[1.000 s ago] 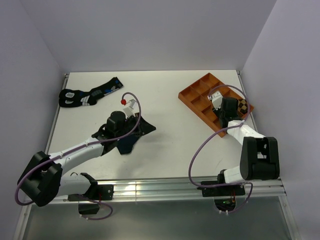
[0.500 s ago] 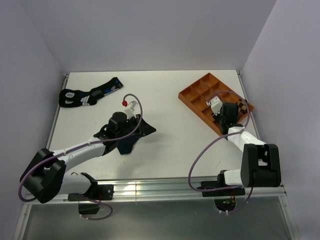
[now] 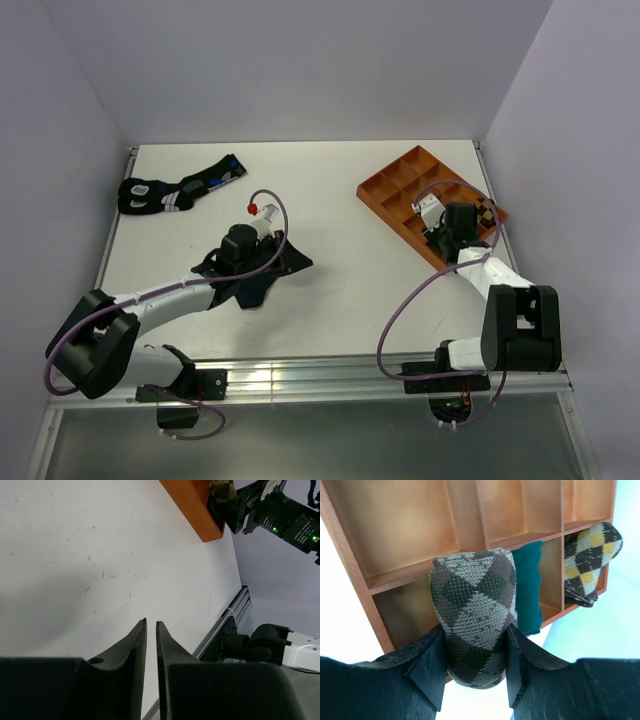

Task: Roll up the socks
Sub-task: Place the sock in the storage box.

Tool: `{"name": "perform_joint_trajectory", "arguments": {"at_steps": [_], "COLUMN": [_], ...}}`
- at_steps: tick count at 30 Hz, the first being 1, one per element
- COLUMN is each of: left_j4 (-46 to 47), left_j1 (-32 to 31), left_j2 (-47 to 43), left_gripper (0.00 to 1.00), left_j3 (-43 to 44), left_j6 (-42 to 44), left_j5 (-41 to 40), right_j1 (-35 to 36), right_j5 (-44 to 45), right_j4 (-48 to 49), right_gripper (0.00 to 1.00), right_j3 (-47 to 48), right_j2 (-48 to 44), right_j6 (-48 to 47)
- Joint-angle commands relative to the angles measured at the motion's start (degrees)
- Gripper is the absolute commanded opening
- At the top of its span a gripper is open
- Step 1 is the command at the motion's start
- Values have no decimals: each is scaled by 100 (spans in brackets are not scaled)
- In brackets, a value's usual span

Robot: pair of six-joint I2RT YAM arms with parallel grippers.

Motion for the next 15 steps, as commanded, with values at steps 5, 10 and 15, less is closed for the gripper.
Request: {"name": "perform_joint_trajectory", "arguments": {"at_steps": [5, 10, 15], "left_j4": [183, 139, 86], "left_j1": [-1, 8, -1], "left_j2": [83, 92, 65], "left_gripper": [18, 18, 17], "left_j3": [144, 162, 179], "left_j6": [116, 151, 160], "left_j5": [79, 79, 70], "right_j1": [-44, -193, -492], "right_j5": [-698, -1032, -1559], "right_j4": [-1579, -2176, -2652], "right_gripper": [0, 0, 0], "right_j3": [209, 630, 1035], "right_j2": [479, 944, 1375], "right_j6": [268, 329, 268]}}
